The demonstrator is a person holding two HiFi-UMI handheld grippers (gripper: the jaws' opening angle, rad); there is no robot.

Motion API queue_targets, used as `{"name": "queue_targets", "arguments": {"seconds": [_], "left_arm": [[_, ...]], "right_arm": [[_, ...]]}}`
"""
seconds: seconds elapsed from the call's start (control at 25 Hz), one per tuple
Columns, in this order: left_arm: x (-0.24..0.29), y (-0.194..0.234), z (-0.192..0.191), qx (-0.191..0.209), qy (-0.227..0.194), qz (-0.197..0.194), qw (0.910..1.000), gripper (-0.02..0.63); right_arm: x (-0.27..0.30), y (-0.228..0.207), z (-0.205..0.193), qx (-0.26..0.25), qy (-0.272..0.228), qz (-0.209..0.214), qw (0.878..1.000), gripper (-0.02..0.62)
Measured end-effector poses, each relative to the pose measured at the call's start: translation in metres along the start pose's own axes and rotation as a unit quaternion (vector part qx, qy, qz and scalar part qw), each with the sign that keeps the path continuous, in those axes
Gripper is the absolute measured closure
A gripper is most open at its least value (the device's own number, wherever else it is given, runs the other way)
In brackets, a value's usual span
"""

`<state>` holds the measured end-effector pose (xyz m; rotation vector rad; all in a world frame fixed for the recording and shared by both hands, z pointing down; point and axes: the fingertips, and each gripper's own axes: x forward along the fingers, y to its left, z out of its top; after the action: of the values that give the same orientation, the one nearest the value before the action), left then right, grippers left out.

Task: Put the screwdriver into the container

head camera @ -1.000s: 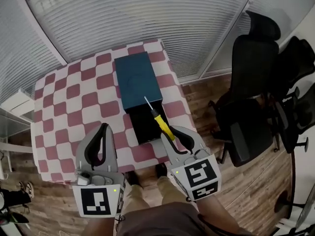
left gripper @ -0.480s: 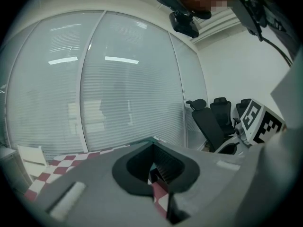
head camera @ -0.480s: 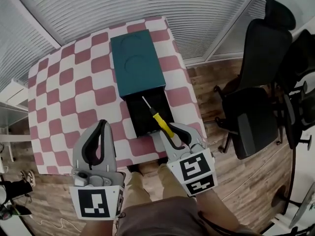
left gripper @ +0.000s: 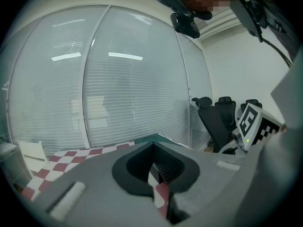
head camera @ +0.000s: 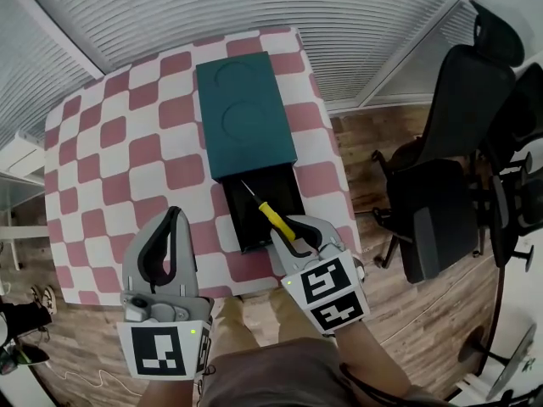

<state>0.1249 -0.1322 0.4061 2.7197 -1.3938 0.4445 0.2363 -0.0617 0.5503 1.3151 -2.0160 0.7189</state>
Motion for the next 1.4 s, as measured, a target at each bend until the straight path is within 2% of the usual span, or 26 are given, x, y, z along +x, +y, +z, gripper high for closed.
{"name": "queue_targets", "arguments": {"seconds": [0.36,0.6,0.72,0.92,1.08,1.24,1.4], "left_arm": [[0.010,0.016,-0.004,-0.011,0.004,0.017,0.9998,0.606],[0.009,0.008,-0.001,-0.011,0.000,0.009,0.9999,0.606],[0.004,0.006,0.002,-0.009,-0.003,0.008,0.9999,0.606],[-0.014,0.002,0.020,-0.004,-0.023,0.007,0.9997,0.606],[-0.032,0.006,0.046,0.000,-0.056,0.010,0.9984,0.606],[-0.049,0.017,0.081,0.007,-0.103,0.023,0.9944,0.606],[-0.074,0.030,0.113,0.010,-0.132,0.036,0.9906,0.606]], "right_arm": [[0.015,0.000,0.002,-0.022,0.033,0.013,0.999,0.492],[0.012,0.002,0.005,0.001,0.010,0.028,1.000,0.469],[0.006,0.001,0.011,0.007,-0.011,0.022,1.000,0.459],[-0.018,0.004,0.034,0.008,-0.064,0.008,0.998,0.477],[-0.047,0.016,0.072,0.004,-0.136,0.002,0.991,0.508],[-0.082,0.034,0.133,-0.018,-0.238,0.002,0.971,0.568],[-0.124,0.063,0.185,-0.047,-0.317,0.003,0.947,0.569]]}}
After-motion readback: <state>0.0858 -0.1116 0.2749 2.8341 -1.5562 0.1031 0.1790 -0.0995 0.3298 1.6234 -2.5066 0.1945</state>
